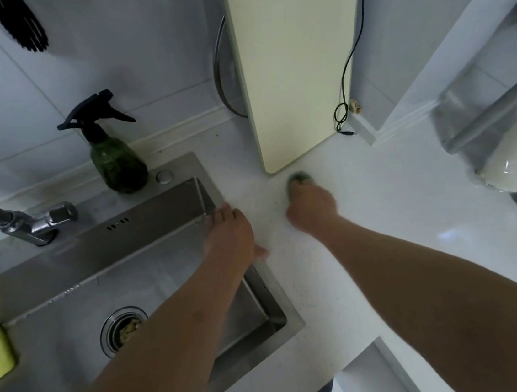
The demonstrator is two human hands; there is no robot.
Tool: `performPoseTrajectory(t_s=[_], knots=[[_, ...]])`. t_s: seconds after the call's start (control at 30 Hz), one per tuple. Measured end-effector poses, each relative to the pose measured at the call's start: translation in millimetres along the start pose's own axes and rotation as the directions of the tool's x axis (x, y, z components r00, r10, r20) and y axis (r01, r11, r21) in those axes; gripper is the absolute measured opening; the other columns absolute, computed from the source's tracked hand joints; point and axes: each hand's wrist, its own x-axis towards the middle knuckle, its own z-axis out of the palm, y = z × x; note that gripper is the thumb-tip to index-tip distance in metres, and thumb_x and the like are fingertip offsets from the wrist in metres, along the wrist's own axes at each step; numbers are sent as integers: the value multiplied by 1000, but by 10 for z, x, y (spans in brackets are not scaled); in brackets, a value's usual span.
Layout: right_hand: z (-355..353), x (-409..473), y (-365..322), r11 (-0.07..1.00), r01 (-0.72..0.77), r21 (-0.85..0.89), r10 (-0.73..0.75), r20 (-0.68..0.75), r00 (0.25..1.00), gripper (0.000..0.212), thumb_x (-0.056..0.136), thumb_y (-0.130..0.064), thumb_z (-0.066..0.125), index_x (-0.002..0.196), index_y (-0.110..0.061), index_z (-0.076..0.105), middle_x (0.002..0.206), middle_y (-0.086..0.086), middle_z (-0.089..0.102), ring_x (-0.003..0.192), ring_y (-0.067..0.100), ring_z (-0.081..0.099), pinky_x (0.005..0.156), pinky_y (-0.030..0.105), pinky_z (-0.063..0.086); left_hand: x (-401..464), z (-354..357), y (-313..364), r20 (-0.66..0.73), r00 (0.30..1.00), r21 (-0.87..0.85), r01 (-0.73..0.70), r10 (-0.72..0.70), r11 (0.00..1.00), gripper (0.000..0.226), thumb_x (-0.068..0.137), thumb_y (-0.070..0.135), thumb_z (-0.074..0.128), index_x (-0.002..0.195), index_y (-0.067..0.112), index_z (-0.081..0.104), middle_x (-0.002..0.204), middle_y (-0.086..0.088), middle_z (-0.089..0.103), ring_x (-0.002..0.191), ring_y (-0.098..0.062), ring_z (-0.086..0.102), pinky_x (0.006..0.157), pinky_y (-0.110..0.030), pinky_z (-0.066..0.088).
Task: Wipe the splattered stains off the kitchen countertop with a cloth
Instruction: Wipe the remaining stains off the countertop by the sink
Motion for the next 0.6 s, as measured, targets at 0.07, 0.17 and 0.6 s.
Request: performPoseTrajectory(t_s=[0.07,0.17,0.6], knots=[[126,-190,-403,968,245,-49,-241,78,967,59,78,-22,63,136,-17,51,123,10,61,105,34,65,77,36,49,-36,-17,2,-47,999,70,-23,26,997,112,76,75,71,154,5,32,163,-19,30,152,-34,28,124,-48,24],[143,-246,-510,893,448,-37,-436,173,883,61,78,-32,67,137,-25,54,127,5,61,107,31,64,88,40,56,-81,-46,-18,-91,993,151,-67,81,986,99,79,76,67,147,9,42,148,-15,48,140,-32,42,118,-47,33],[-215,-159,1531,968,-187,-167,197,42,980,65,98,-38,34,158,-34,11,151,17,36,123,41,48,94,49,44,-179,-315,588,-101,993,107,-48,59,993,53,92,50,67,128,14,51,127,-10,54,115,-30,58,89,-40,42]])
